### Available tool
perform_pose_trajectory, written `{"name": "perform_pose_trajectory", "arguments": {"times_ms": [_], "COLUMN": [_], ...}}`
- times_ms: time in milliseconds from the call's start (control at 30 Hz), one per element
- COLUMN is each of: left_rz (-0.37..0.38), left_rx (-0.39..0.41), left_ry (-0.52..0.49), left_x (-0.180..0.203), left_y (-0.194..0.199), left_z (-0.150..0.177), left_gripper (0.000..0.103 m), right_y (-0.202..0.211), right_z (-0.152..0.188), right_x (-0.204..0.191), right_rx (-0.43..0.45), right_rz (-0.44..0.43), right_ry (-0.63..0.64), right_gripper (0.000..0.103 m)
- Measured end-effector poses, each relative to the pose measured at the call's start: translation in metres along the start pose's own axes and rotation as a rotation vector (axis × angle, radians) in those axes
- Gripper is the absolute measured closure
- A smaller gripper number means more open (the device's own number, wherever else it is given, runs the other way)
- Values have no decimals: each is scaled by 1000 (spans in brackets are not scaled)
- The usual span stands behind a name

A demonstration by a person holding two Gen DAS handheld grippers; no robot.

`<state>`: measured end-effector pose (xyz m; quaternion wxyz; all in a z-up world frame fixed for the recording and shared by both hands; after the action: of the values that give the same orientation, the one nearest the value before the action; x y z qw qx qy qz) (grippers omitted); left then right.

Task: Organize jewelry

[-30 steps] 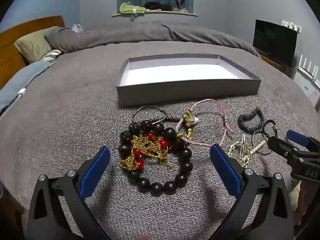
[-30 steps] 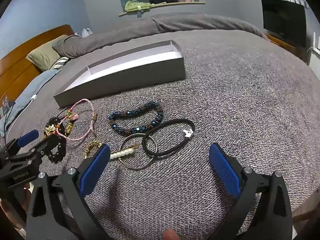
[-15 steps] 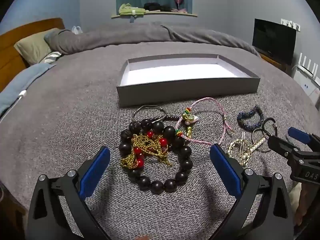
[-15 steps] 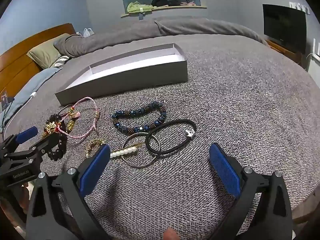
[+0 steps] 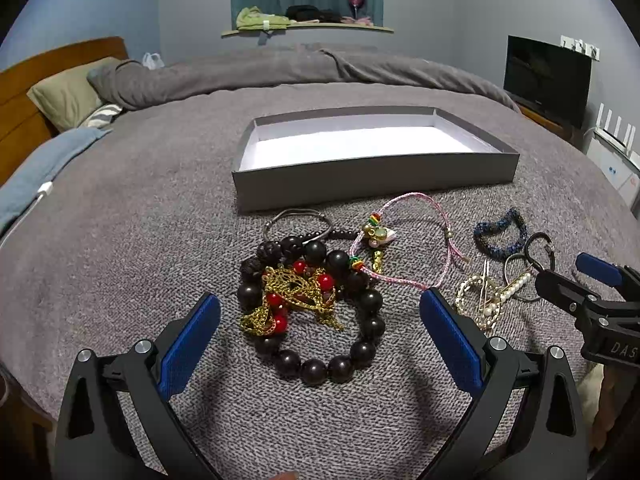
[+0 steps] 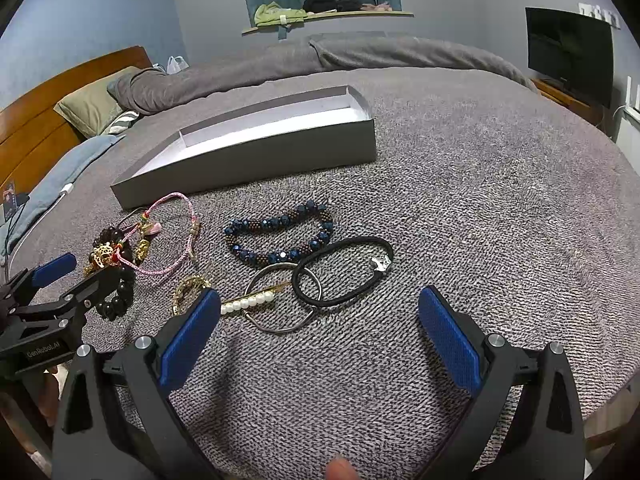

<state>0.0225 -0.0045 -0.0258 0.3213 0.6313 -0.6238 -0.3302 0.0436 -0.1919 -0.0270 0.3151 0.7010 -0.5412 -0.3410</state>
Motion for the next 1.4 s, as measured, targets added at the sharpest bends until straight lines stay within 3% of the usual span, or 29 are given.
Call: {"name": "perform_pose_trajectory", "arguments": {"times_ms": [1400], "left_rz": [-8], "left_rx": [-1], "left_ry": [-11], "left_x": [4], "left_y": [-1], "left_z": [2], "left_gripper": [4], "right_y": [3], "right_z": [3], "right_x": [-2], "right_rx": [11], "right_rz": [13], "right_ry": [5], "right_gripper": [5]}}
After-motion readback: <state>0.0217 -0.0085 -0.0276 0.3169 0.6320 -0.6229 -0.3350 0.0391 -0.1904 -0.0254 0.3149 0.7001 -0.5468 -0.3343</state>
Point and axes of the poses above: each gripper's, at about its wrist camera, not at the fingertips, and y roughly against the way its jaws point, x to its right, z to its underside, the point moved 4 cm from there along -y, roughly the way its jaws point, and after that the axes turned 14 degrees about -x, right-handed, at the moved point
